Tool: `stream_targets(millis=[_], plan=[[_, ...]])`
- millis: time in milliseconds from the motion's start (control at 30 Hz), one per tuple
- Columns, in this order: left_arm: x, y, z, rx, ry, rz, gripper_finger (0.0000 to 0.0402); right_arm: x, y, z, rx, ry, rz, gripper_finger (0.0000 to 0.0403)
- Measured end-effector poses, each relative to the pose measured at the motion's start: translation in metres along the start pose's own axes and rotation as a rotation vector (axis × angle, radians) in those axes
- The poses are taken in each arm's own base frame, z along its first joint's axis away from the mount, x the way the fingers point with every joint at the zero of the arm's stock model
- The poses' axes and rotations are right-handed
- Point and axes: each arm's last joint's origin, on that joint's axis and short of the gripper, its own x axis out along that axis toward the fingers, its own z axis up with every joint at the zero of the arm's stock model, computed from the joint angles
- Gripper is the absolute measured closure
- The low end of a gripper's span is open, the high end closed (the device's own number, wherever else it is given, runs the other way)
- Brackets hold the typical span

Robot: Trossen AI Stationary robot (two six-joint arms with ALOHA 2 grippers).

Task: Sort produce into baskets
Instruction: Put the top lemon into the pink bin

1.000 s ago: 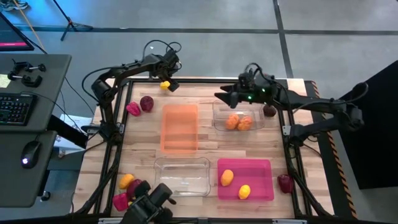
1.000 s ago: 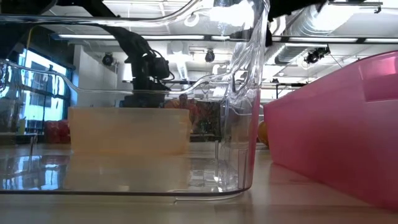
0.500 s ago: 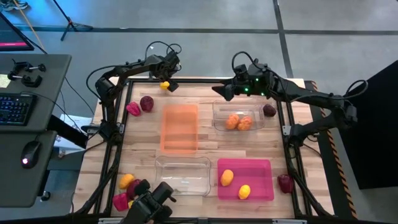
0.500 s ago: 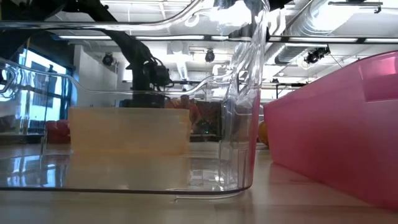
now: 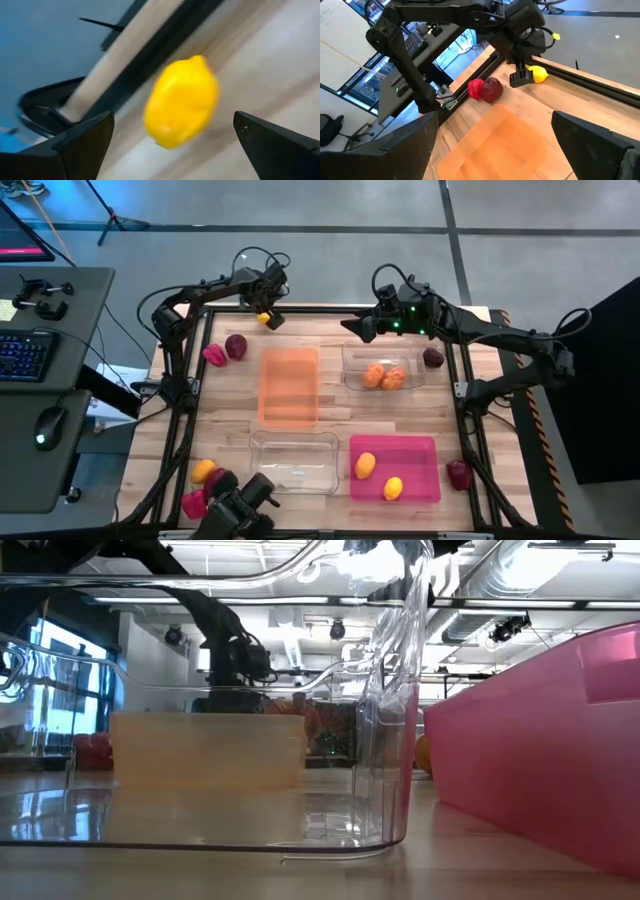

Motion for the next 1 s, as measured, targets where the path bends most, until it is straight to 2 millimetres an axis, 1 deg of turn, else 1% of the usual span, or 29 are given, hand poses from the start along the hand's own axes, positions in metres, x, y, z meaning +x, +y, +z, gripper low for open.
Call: stream_targets(millis=[100,200,267,367,500,733,867,933,1000], plan=[[-0.005,0.005,0.002,-0.043,-0.060,-0.086,0.0005,0.000,0.000,0.000,-0.005,-0.006,-0.009,0.0024],[-0.004,0.014,0.003,-0.062,-0.085,-0.088,0.0005,0.000,-0.001,0.000,-0.007,-0.013,-0.019,0.0024],[0.000,0.015,0.000,-0.041,-0.072,-0.089,0.0005,0.000,-0.001,0.000,0.002,-0.013,-0.019,0.0024],[0.009,0.011,-0.008,-0.005,-0.044,-0.129,0.0005,0.000,-0.001,0.000,0.001,-0.014,-0.020,0.0024],[0.020,0.007,-0.012,-0.026,-0.062,-0.143,0.0005,0.000,-0.001,0.001,0.004,-0.020,-0.028,0.0024],[0.027,0.006,-0.013,-0.041,-0.101,-0.129,0.0005,0.000,-0.001,0.001,0.028,-0.024,-0.034,0.0024],[0.031,0.003,-0.015,-0.007,-0.107,-0.134,0.0006,0.000,-0.001,0.001,0.052,-0.024,-0.034,0.0024],[0.031,0.001,-0.015,0.009,-0.103,-0.133,0.0014,0.000,-0.001,0.001,0.054,-0.024,-0.034,0.0024],[0.030,0.000,-0.014,0.013,-0.117,-0.131,0.0033,0.000,-0.001,0.001,0.054,-0.024,-0.034,0.0024]])
